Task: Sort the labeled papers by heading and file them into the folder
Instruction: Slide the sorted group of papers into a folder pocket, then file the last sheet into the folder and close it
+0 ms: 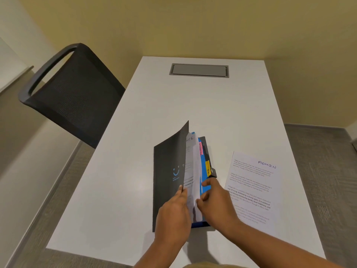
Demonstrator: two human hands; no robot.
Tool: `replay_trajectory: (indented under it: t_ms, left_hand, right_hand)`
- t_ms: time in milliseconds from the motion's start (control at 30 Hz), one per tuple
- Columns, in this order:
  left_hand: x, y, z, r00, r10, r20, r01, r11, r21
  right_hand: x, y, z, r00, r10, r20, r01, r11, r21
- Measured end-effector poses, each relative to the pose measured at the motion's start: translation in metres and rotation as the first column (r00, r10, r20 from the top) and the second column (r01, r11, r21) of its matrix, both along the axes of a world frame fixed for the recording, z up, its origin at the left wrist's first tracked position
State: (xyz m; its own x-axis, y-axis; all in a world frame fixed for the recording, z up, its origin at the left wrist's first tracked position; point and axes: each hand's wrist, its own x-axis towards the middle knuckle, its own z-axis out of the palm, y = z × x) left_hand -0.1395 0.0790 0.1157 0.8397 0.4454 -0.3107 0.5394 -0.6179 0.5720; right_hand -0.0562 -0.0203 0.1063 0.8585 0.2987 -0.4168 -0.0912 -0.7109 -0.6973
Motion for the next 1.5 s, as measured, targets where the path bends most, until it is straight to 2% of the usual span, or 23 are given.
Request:
replay_trajectory:
  t_ms: [300,500,633,800,933,1000,1133,1267,1500]
  left_hand:
    - [0.003,-0.004,-0.008,0.998,-0.055,-0.015,0.056,0.998,0.036]
    - [0.007,-0.004,-0.010,0.997,-0.066,0.042,0.063,0.995,0.081]
    - [0.008,-0.003,-0.018,0.994,-0.104,-0.010,0.105,0.988,0.109]
    - [0.016,-0.007,-0.028,0.961,-0.191,-0.201,0.222,0.964,0.147]
    - [0.021,-0.018,-0.039,0.892,-0.330,-0.309,0.392,0.905,0.166]
    - [0.024,-0.027,-0.042,0.877,-0.373,-0.302,0.437,0.881,0.181]
    - [0.034,-0.046,-0.051,0.873,-0.457,-0.173,0.484,0.856,0.180]
    - [0.049,-0.066,-0.075,0.830,-0.535,-0.157,0.551,0.830,0.083]
    - [0.066,-0.089,-0.114,0.797,-0.491,-0.352,0.474,0.869,-0.140]
  right_hand:
    - [0.003,0.007,-0.021,0.998,0.057,0.030,-0.054,0.995,-0.089]
    - [0.004,0.011,-0.031,0.994,0.109,0.029,-0.107,0.992,-0.072]
    - [0.012,0.006,-0.032,0.991,0.135,-0.015,-0.136,0.990,-0.033]
    - [0.033,-0.034,-0.027,0.999,-0.017,0.044,0.017,1.000,-0.003]
    - [0.053,-0.094,-0.042,0.984,-0.178,-0.019,0.176,0.982,-0.069]
    - [0.059,-0.125,-0.052,0.970,-0.241,-0.043,0.234,0.964,-0.125]
    - [0.063,-0.174,-0.073,0.938,-0.342,-0.053,0.324,0.921,-0.217]
    - [0.061,-0.197,-0.087,0.917,-0.382,-0.116,0.338,0.897,-0.286]
    - [0.064,-0.200,-0.103,0.871,-0.449,-0.198,0.355,0.855,-0.377]
